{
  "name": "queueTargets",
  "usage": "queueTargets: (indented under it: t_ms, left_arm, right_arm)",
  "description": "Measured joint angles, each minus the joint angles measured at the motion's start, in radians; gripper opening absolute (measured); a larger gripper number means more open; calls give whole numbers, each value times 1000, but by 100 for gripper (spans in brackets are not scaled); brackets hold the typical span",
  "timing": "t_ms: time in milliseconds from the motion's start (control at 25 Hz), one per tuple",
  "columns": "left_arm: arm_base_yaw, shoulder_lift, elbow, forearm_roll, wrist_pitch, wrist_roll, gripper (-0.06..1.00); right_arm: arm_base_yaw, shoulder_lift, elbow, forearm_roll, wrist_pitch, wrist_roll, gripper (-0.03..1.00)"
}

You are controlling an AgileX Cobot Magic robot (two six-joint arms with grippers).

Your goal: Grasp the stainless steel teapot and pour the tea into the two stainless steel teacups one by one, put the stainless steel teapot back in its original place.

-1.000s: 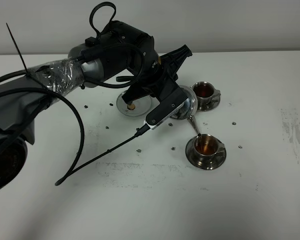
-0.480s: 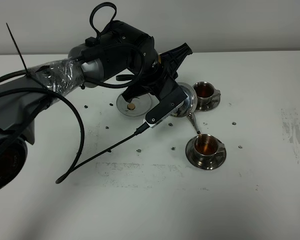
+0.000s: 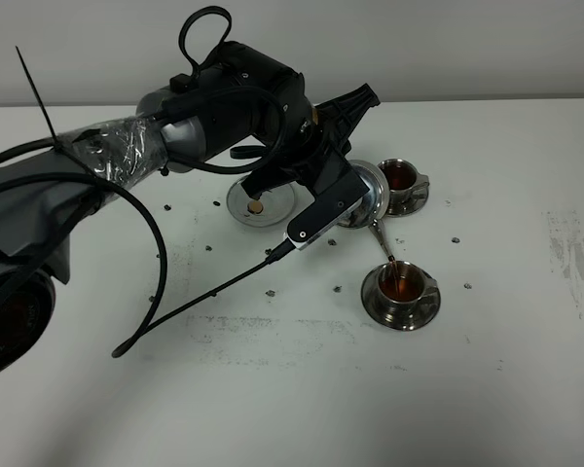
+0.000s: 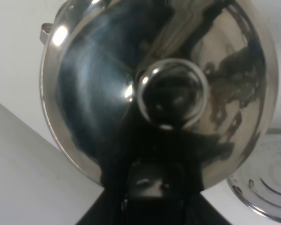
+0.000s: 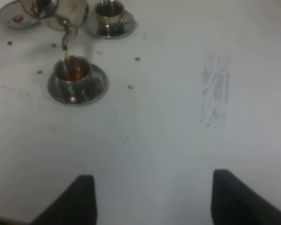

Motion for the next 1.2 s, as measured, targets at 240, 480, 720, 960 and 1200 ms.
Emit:
queueTargets:
  t_ms: [240, 480, 720, 960, 1200]
  left_arm:
    - [0, 0, 0, 2, -1, 0, 21]
    - [0, 0, 0, 22, -6, 0, 21]
    - [0, 0, 0, 22, -12, -3, 21]
    - [0, 0, 0, 22, -23, -3, 21]
    - [-2, 0, 0, 22, -23, -3, 21]
  right_arm:
    - [0, 0, 0, 0, 0, 0, 54]
    - [0, 0, 0, 0, 0, -1, 54]
    - [0, 0, 0, 0, 0, -1, 54]
    - [0, 0, 0, 0, 0, -1, 54]
    - [0, 0, 0, 0, 0, 0, 54]
